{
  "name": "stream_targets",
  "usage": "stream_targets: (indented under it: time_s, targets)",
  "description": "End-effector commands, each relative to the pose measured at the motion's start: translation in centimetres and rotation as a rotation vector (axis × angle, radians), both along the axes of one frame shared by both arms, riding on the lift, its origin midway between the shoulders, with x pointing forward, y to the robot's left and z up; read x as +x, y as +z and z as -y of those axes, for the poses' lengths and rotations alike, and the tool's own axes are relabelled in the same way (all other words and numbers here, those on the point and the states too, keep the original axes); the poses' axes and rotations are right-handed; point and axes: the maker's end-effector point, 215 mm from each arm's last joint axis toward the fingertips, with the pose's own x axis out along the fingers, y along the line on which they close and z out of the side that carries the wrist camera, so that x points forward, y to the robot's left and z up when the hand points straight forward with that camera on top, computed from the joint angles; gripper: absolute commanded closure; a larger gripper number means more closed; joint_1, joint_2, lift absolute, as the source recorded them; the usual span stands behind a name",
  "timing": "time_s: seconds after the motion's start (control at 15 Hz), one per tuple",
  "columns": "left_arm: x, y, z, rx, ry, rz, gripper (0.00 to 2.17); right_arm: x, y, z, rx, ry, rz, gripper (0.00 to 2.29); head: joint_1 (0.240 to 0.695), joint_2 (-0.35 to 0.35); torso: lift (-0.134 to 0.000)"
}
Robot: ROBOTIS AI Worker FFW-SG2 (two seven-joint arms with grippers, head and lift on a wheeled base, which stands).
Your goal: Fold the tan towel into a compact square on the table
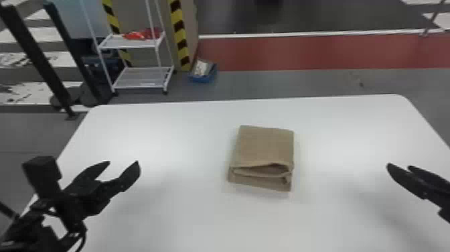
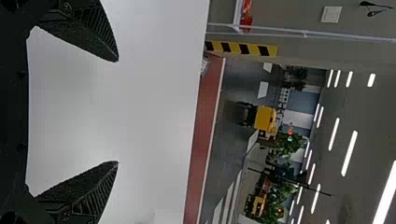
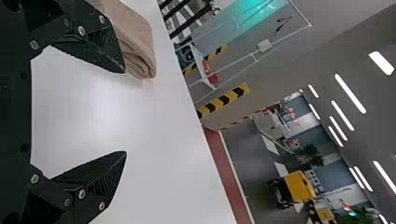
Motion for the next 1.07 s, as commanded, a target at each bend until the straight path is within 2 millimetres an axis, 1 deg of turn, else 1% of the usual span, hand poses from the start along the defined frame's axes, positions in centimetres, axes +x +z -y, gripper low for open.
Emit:
stream_targets:
  time_s: [0.0,0.07,0.13,0.2,0.27,0.33,0.4,0.47,0.53,0.6,0.67,0.73,0.87,0.93,1.0]
  targets:
    - [-1.9,1.0,0.5,0.013,0.001,0.05,0.1,-3.3,2.9,2.3,-0.044,-0.064,0.085,0.04,0.695,0.038,-0.124]
    - [-2.9,0.5,0.8,0.004,0.005,0.057,0.1,-4.1,3.7,1.7,-0.055,-0.077,0.12,0.04,0.695,0.019,-0.124]
    - [-3.8,-0.5,1.3,-0.02,0.005,0.042,0.11,-4.6,4.3,1.2,-0.062,-0.079,0.144,0.04,0.695,0.003,-0.124]
    - [-4.5,-0.9,1.2,-0.034,0.013,0.054,0.12,-4.8,4.6,1.1,-0.069,-0.076,0.151,0.05,0.695,-0.004,-0.124]
    - [-5.2,-0.8,0.9,-0.042,0.015,0.091,0.13,-4.9,5.2,1.0,-0.087,-0.076,0.178,0.06,0.695,-0.006,-0.124]
    - [-5.7,0.0,0.3,-0.043,0.017,0.156,0.13,-4.7,5.6,0.9,-0.107,-0.084,0.199,0.07,0.695,-0.006,-0.124]
    - [-6.1,-0.1,0.2,-0.043,0.017,0.167,0.14,-4.3,5.5,0.5,-0.128,-0.092,0.196,0.07,0.695,-0.005,-0.124]
    - [-6.5,-0.9,0.2,-0.048,0.022,0.152,0.14,-3.9,5.0,-0.9,-0.185,-0.101,0.197,0.07,0.695,-0.003,-0.124]
    - [-6.7,-1.2,0.2,-0.052,0.028,0.152,0.14,-3.3,4.7,-2.7,-0.253,-0.105,0.207,0.07,0.695,0.002,-0.124]
    - [-6.7,-0.5,0.0,-0.036,0.038,0.18,0.14,-3.1,4.7,-4.2,-0.279,-0.104,0.215,0.07,0.695,0.011,-0.124]
    - [-6.9,0.1,-0.1,-0.014,0.046,0.203,0.14,-3.2,4.5,-6.0,-0.274,-0.081,0.215,0.07,0.695,0.04,-0.124]
    - [-7.1,0.6,-0.2,-0.003,0.054,0.221,0.14,-3.4,4.1,-7.3,-0.265,-0.06,0.21,0.07,0.695,0.066,-0.124]
    - [-7.3,1.4,-0.3,0.038,0.084,0.265,0.14,-3.5,3.1,-9.0,-0.289,-0.048,0.191,0.08,0.695,0.113,-0.124]
    - [-7.4,1.4,-0.2,0.077,0.093,0.278,0.14,-3.5,2.9,-9.8,-0.306,-0.042,0.194,0.08,0.695,0.129,-0.124]
    - [-7.4,1.3,0.2,0.077,0.085,0.28,0.14,-3.6,3.3,-10.4,-0.309,-0.038,0.213,0.08,0.695,0.144,-0.124]
